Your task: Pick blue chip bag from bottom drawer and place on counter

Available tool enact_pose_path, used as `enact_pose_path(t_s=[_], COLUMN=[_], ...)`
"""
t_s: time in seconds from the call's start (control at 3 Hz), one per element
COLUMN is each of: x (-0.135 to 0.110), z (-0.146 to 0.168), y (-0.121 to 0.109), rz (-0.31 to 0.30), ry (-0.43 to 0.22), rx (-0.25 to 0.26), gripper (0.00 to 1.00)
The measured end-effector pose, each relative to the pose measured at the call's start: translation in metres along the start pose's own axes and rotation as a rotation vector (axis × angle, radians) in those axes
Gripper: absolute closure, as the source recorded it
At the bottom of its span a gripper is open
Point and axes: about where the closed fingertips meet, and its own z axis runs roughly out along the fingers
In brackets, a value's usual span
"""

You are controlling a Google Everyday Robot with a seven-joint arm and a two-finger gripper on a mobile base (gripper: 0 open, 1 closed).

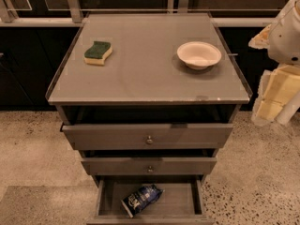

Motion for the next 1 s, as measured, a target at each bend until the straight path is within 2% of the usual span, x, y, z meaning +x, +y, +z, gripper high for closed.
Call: enact_pose_path(t_s=[0.33, 0.67, 1.0], x=[0.000, 0.002, -0.009], z=[0.000, 0.022, 0.069], y=[0.000, 0.008, 0.051], rz=[0.000, 0.014, 0.060], ry=[0.000, -0.057, -0.208], rx=[0.000, -0.005, -0.051], gripper=[0.00, 0.00, 0.00])
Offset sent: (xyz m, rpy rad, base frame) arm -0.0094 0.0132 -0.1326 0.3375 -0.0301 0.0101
